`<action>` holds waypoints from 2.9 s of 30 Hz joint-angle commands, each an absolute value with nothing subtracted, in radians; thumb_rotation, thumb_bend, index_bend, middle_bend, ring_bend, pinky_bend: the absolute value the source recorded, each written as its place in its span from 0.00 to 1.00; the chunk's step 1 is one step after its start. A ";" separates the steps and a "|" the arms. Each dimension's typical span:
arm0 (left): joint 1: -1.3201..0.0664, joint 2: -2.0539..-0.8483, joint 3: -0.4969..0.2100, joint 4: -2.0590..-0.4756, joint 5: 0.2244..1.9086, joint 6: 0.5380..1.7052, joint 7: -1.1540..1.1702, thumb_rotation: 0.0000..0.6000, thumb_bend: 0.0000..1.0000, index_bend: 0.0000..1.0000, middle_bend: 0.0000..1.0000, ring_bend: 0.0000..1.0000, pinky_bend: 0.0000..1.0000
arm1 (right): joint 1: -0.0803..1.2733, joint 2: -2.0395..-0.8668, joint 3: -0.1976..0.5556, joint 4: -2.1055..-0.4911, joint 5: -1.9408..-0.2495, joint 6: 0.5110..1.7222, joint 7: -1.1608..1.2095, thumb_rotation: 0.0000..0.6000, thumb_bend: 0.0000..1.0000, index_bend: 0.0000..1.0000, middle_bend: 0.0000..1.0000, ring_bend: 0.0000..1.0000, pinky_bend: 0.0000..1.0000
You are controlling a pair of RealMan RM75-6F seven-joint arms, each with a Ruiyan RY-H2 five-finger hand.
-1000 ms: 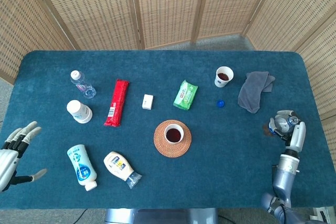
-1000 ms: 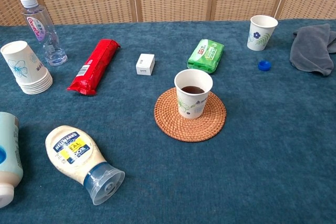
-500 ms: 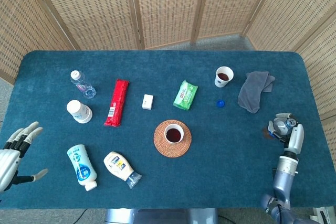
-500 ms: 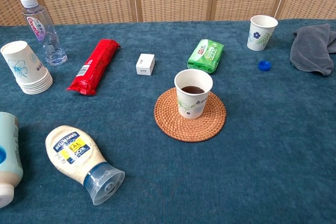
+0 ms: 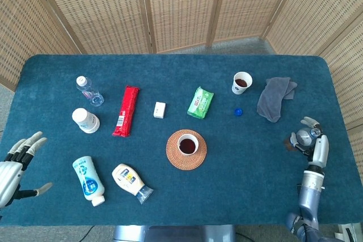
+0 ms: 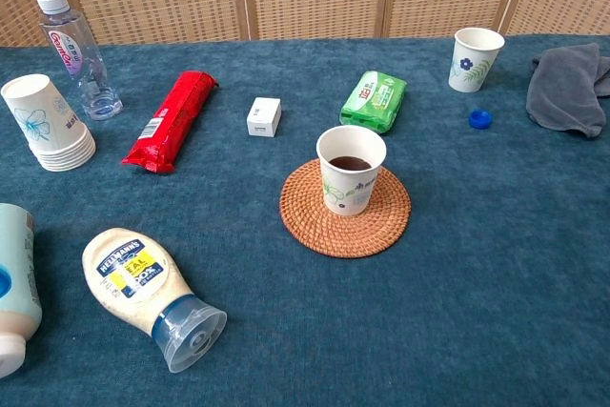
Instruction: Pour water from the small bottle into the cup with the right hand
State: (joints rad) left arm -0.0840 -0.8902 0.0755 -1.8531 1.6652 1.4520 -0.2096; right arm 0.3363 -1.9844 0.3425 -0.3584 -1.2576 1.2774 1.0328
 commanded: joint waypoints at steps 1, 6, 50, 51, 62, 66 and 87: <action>-0.084 -0.890 0.077 -1.853 1.669 1.452 -0.211 1.00 0.15 0.00 0.00 0.00 0.00 | 0.333 -1.983 0.337 -0.355 -1.263 1.280 1.038 1.00 0.48 0.22 0.28 0.22 0.44; -0.083 -0.889 0.079 -1.852 1.671 1.455 -0.215 1.00 0.15 0.00 0.00 0.00 0.00 | 0.327 -1.982 0.320 -0.348 -1.278 1.282 1.049 1.00 0.39 0.16 0.18 0.14 0.37; -0.075 -0.875 0.090 -1.837 1.705 1.491 -0.268 1.00 0.15 0.00 0.00 0.00 0.00 | 0.205 -1.741 0.247 -0.727 -1.372 1.496 0.917 1.00 0.00 0.00 0.00 0.00 0.18; -0.075 -0.875 0.090 -1.836 1.705 1.493 -0.269 1.00 0.15 0.00 0.00 0.00 0.00 | 0.200 -1.726 0.242 -0.749 -1.378 1.502 0.908 1.00 0.00 0.00 0.00 0.00 0.18; -0.072 -0.876 0.093 -1.836 1.707 1.494 -0.260 1.00 0.15 0.00 0.00 0.00 0.00 | 0.123 -1.559 0.164 -0.997 -1.472 1.594 0.854 1.00 0.00 0.00 0.00 0.00 0.19; -0.070 -0.879 0.095 -1.841 1.707 1.491 -0.242 1.00 0.15 0.00 0.00 0.00 0.00 | 0.114 -1.515 0.133 -1.025 -1.500 1.587 0.817 1.00 0.00 0.00 0.00 0.00 0.20; -0.065 -0.914 0.089 -1.874 1.659 1.462 -0.115 1.00 0.15 0.00 0.00 0.00 0.00 | 0.098 -1.463 0.120 -0.973 -1.521 1.621 0.631 1.00 0.00 0.00 0.00 0.00 0.21</action>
